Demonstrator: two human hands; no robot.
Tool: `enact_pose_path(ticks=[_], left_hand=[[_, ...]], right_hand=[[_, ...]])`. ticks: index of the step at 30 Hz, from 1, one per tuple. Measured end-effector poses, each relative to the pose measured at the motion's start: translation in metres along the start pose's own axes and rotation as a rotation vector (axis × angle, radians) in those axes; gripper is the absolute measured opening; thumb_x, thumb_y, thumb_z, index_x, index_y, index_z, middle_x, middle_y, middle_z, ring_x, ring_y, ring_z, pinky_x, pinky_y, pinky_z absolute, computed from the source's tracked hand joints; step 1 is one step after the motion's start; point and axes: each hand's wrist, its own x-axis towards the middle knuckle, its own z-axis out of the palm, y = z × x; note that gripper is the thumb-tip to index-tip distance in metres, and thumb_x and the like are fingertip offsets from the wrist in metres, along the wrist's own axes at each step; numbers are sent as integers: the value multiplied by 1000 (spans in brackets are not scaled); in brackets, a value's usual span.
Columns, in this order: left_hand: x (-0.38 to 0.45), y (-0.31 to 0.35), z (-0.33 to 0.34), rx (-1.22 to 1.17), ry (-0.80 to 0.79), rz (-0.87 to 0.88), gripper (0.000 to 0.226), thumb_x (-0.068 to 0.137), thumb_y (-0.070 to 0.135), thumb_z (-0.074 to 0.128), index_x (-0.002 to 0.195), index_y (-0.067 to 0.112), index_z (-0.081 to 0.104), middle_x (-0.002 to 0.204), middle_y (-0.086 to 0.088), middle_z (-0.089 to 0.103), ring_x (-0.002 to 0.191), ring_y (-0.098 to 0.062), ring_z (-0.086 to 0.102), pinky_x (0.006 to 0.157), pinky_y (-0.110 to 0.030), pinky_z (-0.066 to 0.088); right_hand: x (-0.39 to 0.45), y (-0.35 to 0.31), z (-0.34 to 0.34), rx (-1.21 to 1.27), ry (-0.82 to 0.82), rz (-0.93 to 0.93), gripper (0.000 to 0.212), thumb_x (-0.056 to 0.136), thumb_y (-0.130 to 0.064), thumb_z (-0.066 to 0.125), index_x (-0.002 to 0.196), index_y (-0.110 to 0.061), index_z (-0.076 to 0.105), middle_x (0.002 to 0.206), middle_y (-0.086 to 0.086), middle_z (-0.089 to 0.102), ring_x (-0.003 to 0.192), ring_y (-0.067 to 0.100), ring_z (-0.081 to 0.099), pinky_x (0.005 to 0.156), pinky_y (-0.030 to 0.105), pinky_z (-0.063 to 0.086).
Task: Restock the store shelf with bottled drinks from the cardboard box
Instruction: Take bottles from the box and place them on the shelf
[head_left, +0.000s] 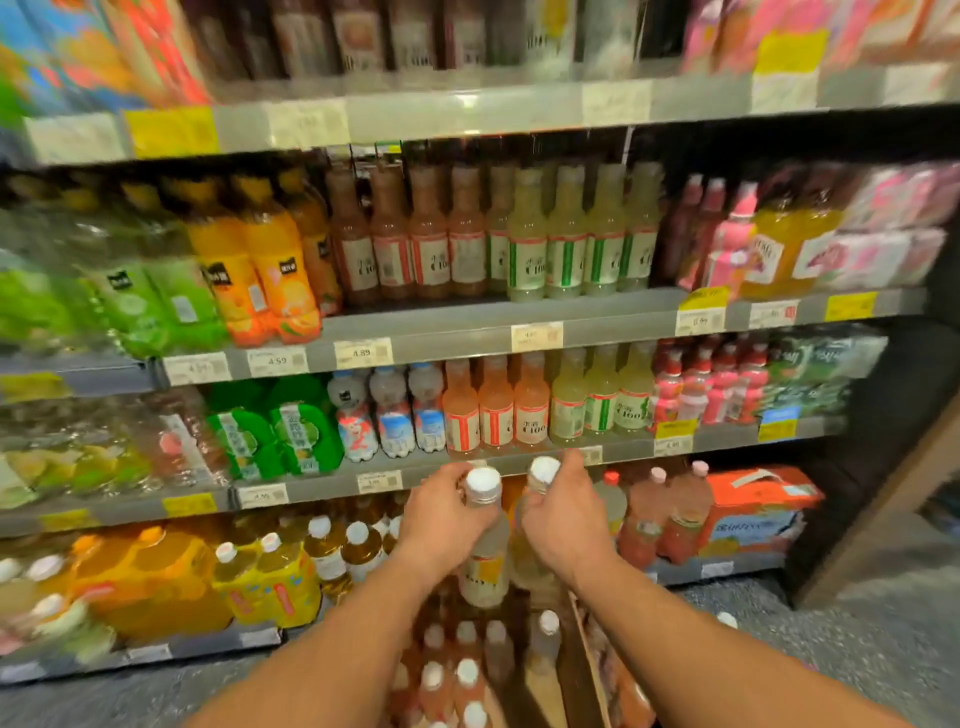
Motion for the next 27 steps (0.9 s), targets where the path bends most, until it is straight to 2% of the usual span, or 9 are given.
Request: enact_pose_path(ticks=[3, 5, 7, 10, 13, 17, 20, 23, 27], left_hand=[[-3, 34, -26, -182, 33, 57, 41, 76, 26, 80, 114, 24, 64, 110, 8, 69, 103, -13, 64, 87, -28, 51], [-4, 59, -45, -255, 61, 129, 32, 80, 18, 78, 105, 27, 62, 106, 6, 70, 93, -6, 63, 76, -15, 47], [-6, 85, -67, -301, 59, 190, 32, 82, 16, 77, 106, 28, 59, 102, 11, 67, 86, 4, 58, 68, -5, 43], [-1, 124, -101, -303, 41, 284, 31, 84, 22, 77, 110, 29, 63, 104, 15, 68, 94, 1, 62, 81, -15, 51], [12, 166, -133, -258, 88, 382, 28, 84, 26, 77, 108, 29, 64, 100, 17, 67, 93, 0, 62, 76, -10, 49], [29, 227, -167, -250, 166, 476, 35, 79, 39, 76, 111, 29, 66, 103, 13, 70, 98, -6, 64, 87, -32, 54], [37, 274, -187, -248, 201, 514, 30, 84, 36, 74, 112, 29, 66, 98, 16, 68, 91, 0, 62, 79, -23, 51], [46, 310, -201, -234, 251, 558, 26, 86, 34, 73, 109, 30, 63, 98, 16, 66, 92, -3, 60, 78, -24, 49], [70, 349, -215, -281, 361, 613, 33, 82, 33, 77, 110, 30, 60, 101, 14, 65, 94, -5, 61, 82, -28, 51]], right_hand=[[-1, -28, -28, 111, 86, -30, 52, 91, -24, 62, 135, -10, 38, 124, 13, 58, 114, 34, 56, 88, 36, 44], [0, -46, -47, 166, 138, -82, 45, 92, -27, 62, 130, -9, 45, 125, 11, 55, 116, 31, 53, 93, 37, 43], [1, -66, -70, 186, 184, -137, 38, 94, -33, 60, 124, -12, 51, 121, 9, 53, 114, 28, 52, 92, 37, 42], [3, -98, -110, 175, 241, -217, 38, 95, -43, 55, 121, -15, 51, 120, 6, 53, 109, 28, 54, 88, 38, 44], [7, -129, -153, 141, 247, -310, 35, 97, -49, 49, 112, -18, 42, 113, 8, 60, 102, 31, 58, 76, 37, 44], [21, -173, -208, 75, 299, -392, 38, 98, -52, 44, 115, -18, 37, 107, 13, 65, 98, 36, 61, 73, 38, 45], [42, -198, -245, 55, 344, -400, 46, 97, -55, 42, 122, -16, 37, 113, 16, 64, 103, 38, 60, 76, 40, 45], [60, -215, -271, 22, 354, -425, 52, 97, -54, 43, 130, -14, 35, 115, 16, 63, 104, 38, 59, 74, 38, 43], [87, -233, -305, 93, 403, -457, 45, 98, -46, 50, 126, -13, 36, 108, 13, 62, 99, 33, 59, 71, 35, 41]])
